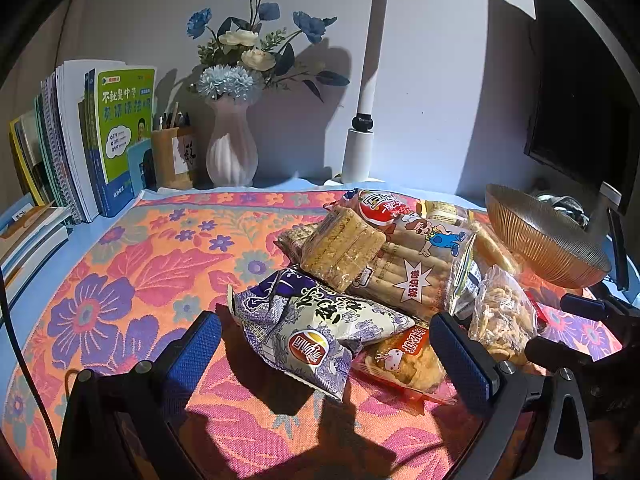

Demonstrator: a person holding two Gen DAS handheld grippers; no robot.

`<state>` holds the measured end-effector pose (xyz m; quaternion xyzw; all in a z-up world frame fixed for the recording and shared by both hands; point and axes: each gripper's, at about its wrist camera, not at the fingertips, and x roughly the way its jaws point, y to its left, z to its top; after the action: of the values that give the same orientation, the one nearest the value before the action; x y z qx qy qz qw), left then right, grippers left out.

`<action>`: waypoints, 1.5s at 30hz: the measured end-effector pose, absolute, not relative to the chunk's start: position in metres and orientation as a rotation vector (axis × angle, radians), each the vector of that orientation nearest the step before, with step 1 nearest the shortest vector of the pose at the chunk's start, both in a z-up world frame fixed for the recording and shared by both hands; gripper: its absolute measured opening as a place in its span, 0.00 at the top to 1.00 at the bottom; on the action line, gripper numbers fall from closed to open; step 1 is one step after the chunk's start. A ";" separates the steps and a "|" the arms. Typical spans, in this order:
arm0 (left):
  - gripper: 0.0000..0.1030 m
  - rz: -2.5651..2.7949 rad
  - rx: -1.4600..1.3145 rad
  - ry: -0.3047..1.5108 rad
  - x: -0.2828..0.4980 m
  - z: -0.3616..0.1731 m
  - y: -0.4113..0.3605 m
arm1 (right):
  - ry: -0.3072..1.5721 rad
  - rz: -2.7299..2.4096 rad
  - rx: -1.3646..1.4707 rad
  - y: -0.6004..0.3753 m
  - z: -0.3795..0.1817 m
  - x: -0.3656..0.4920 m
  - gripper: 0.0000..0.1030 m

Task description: Organize snacks

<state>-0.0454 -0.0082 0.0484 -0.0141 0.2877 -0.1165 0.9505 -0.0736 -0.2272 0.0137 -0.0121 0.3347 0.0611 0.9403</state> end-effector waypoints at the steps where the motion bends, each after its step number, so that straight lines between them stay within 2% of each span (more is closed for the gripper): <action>1: 0.00 -0.237 -0.029 0.585 -0.045 0.048 -0.008 | 0.683 0.123 -0.025 -0.227 0.014 -0.074 0.00; 45: 0.00 -0.238 -0.037 0.586 -0.045 0.048 -0.007 | 0.683 0.119 -0.027 -0.223 0.014 -0.076 0.00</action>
<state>-0.0448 -0.0074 0.0478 -0.0184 0.2881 -0.1172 0.9502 -0.0757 -0.2228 0.0138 -0.0133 0.3346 0.0584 0.9405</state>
